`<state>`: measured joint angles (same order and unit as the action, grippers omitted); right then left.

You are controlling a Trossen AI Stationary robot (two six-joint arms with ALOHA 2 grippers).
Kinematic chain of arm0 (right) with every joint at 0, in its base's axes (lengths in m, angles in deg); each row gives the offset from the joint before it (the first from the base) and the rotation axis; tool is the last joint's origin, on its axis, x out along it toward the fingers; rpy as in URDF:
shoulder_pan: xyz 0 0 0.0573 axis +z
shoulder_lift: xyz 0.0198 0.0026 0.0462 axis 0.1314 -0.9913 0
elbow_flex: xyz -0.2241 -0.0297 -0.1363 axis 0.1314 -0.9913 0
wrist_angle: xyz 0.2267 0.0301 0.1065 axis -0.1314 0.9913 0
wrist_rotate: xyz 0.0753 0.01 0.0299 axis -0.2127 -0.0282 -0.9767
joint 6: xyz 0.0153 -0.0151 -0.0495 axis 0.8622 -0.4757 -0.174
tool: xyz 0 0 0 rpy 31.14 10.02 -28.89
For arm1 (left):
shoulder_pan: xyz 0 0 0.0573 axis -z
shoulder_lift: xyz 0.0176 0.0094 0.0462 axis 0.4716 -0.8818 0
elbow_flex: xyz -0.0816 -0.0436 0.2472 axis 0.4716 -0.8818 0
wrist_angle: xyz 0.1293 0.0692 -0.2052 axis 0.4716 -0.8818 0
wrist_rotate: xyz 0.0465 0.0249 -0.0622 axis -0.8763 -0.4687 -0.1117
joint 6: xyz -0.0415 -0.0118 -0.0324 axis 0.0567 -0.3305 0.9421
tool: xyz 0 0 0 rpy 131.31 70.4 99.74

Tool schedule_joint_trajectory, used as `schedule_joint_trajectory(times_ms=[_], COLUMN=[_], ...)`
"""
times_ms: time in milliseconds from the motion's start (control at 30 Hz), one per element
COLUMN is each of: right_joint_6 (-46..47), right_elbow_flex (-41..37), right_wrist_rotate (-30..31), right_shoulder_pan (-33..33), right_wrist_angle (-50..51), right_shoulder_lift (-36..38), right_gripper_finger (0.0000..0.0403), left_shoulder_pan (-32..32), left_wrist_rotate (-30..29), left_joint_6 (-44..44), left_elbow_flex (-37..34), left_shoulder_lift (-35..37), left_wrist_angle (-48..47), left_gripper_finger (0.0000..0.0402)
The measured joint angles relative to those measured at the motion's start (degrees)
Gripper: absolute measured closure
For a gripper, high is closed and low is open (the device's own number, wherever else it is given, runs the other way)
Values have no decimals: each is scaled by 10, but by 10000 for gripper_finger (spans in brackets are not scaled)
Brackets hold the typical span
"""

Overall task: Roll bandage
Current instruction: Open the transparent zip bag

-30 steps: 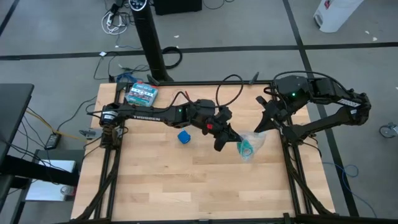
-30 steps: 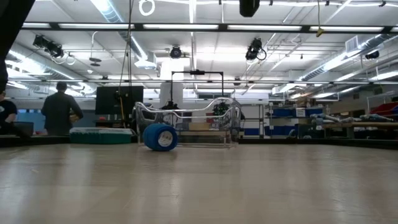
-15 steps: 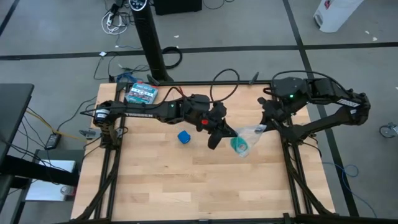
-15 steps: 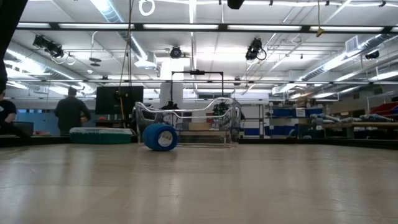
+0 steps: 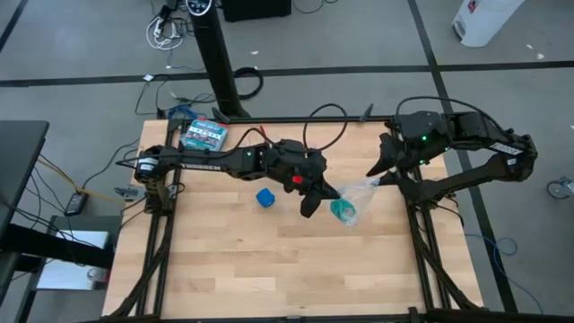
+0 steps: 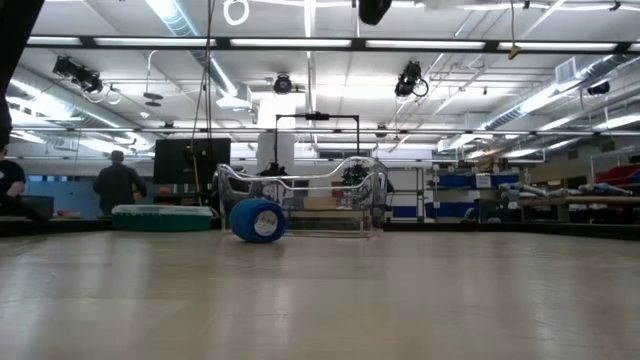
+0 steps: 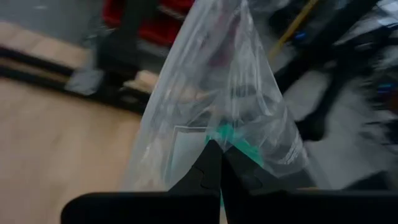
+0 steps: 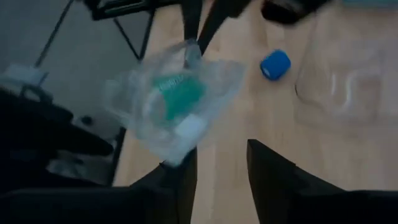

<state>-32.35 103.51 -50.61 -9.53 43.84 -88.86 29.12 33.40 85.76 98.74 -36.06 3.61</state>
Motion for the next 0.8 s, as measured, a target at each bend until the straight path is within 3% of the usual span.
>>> schedule_joint_trajectory(times_ms=[233, 467, 667, 800], right_joint_6=[144, 238, 278, 289], right_elbow_flex=[0, 0, 0, 0], right_wrist_rotate=[-52, -64, -47, -67], right_shoulder_pan=[-29, -52, -93, -112], right_wrist_angle=[14, -11, -41, -68], right_shoulder_lift=[4, 3, 8, 3], right_gripper_finger=[271, 275, 276, 276], left_shoulder_pan=[7, 17, 29, 31], left_wrist_rotate=[-109, -198, -232, -238], left_joint_6=[-83, -135, -173, -173], left_elbow_flex=[45, 78, 96, 99], left_shoulder_lift=[0, 0, 0, 0], left_wrist_angle=[-121, -183, -202, -206], left_gripper_finger=[400, 400, 400, 400])
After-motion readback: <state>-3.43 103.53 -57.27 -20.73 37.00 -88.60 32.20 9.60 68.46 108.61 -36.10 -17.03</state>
